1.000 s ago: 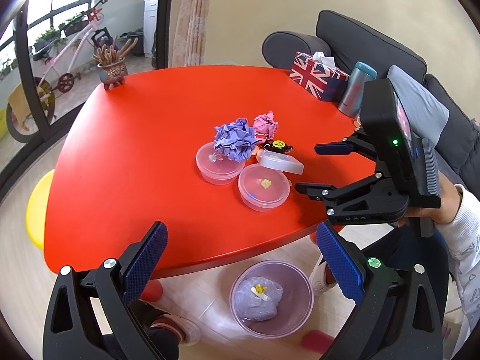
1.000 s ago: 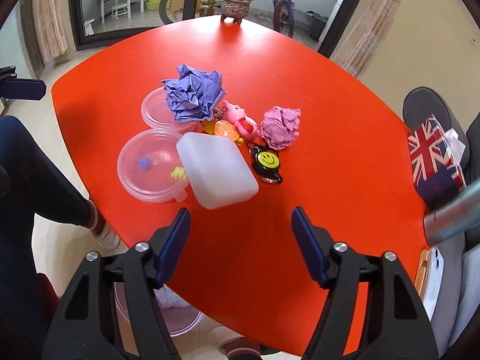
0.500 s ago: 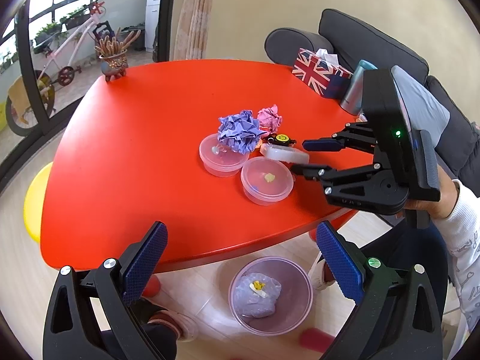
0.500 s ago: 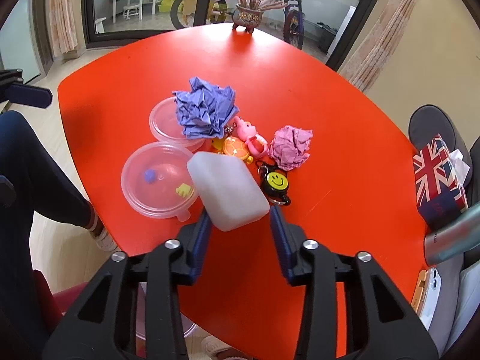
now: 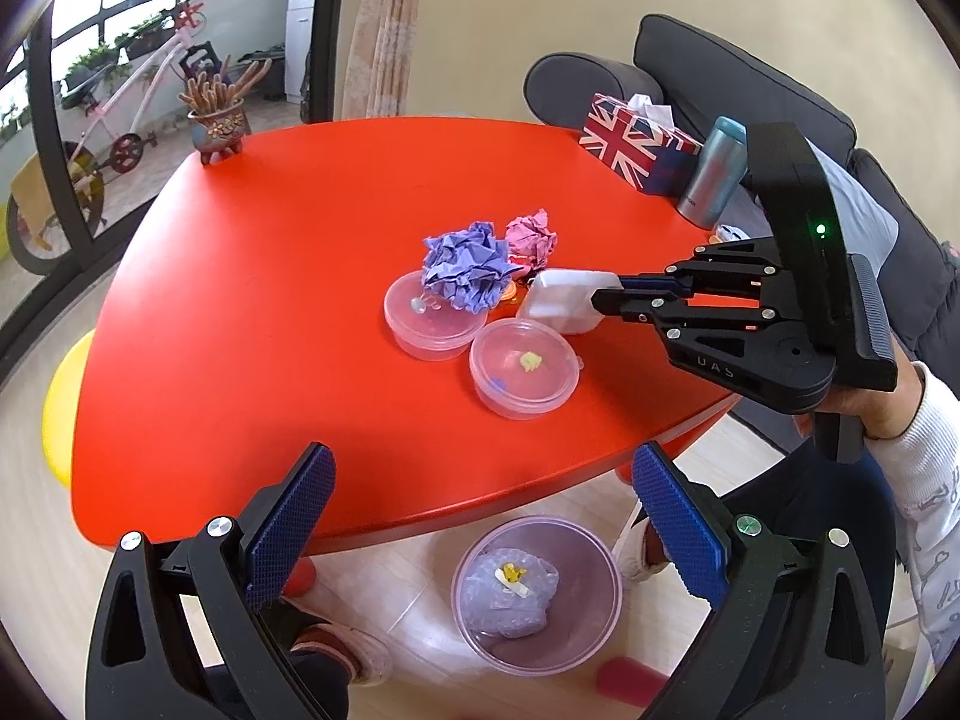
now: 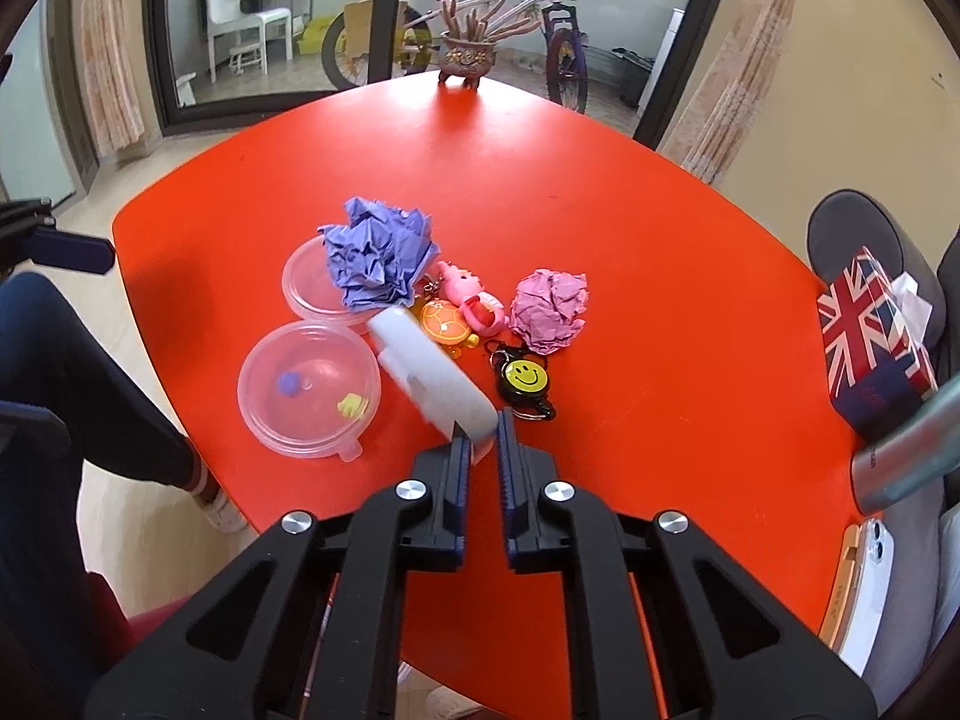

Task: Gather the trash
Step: 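Move the right gripper to the white plastic box and grasp it, then grasp the clear plastic bowl rim with the left gripper while the right holds the white box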

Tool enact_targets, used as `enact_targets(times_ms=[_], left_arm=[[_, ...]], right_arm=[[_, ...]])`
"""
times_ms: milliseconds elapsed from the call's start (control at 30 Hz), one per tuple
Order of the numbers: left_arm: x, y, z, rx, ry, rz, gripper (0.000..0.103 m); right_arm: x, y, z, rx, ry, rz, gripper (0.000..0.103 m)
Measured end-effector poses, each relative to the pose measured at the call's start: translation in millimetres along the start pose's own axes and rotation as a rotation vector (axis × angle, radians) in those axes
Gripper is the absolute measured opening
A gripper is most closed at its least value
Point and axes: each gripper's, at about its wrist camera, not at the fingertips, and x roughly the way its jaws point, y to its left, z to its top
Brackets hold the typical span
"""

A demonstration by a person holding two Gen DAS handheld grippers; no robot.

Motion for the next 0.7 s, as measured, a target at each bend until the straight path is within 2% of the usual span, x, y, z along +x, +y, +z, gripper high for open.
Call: enact_targets(times_ms=[700], left_arm=[[30, -24, 25, 0.034, 0.042, 0.016, 0.095]], right_arm=[[-21, -41, 1, 0.195, -0.017, -0.014, 0.006]])
